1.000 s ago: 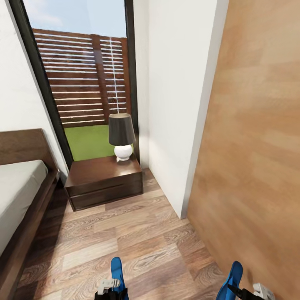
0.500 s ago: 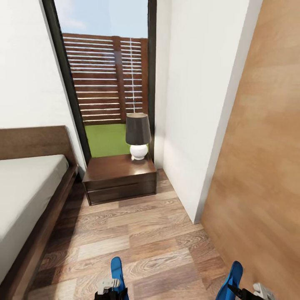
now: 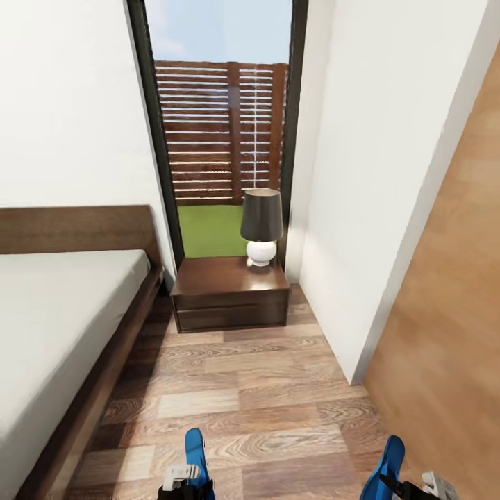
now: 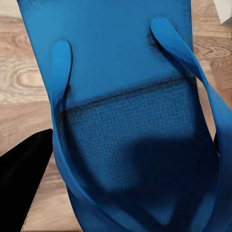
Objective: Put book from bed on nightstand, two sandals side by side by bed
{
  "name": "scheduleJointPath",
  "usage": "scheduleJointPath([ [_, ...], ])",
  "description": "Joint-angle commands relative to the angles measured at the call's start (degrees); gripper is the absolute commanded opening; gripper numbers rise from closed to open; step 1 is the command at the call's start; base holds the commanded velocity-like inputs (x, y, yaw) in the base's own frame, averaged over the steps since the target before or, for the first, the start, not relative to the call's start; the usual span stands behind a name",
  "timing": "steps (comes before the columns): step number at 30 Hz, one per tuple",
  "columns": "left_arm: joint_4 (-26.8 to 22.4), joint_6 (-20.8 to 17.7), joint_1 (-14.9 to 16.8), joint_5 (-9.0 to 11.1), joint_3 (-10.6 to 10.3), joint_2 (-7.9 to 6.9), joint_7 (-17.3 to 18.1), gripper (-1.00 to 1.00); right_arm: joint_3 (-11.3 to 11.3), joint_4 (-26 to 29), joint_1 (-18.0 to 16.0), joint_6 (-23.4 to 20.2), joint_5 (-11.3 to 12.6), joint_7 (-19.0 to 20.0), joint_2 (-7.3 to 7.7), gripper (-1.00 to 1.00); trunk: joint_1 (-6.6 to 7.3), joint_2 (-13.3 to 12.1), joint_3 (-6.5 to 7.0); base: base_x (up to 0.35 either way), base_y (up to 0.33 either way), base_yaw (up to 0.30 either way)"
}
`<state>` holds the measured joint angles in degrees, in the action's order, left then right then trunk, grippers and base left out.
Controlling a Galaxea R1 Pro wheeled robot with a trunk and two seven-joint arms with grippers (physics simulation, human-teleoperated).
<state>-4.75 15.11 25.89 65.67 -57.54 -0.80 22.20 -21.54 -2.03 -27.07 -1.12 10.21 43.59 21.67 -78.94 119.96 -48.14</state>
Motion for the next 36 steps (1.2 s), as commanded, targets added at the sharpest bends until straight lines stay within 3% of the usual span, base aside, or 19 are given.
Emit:
scheduleJointPath([
  [1, 0.0, 0.2, 0.0, 0.5, -0.5, 0.00, 0.1, -1.00, 0.0, -0.2, -0.1, -0.1, 0.6, 0.3, 0.04, -1.00, 0.01, 0.0, -0.05, 0.082, 0.000, 0.293],
  [10, 0.0, 0.1, 0.0, 0.4, -0.5, 0.31, 0.1, -1.00, 0.0, -0.3, -0.1, -0.1, 0.6, 0.2, 0.04, -1.00, 0.01, 0.0, -0.05, 0.222, -0.071, 0.258],
  [36, 0.1, 0.1, 0.0, 0.4, -0.5, 0.36, 0.1, -1.00, 0.0, -0.2, -0.1, -0.1, 0.6, 0.2, 0.04, -1.00, 0.01, 0.0, -0.05, 0.272, -0.038, 0.006],
])
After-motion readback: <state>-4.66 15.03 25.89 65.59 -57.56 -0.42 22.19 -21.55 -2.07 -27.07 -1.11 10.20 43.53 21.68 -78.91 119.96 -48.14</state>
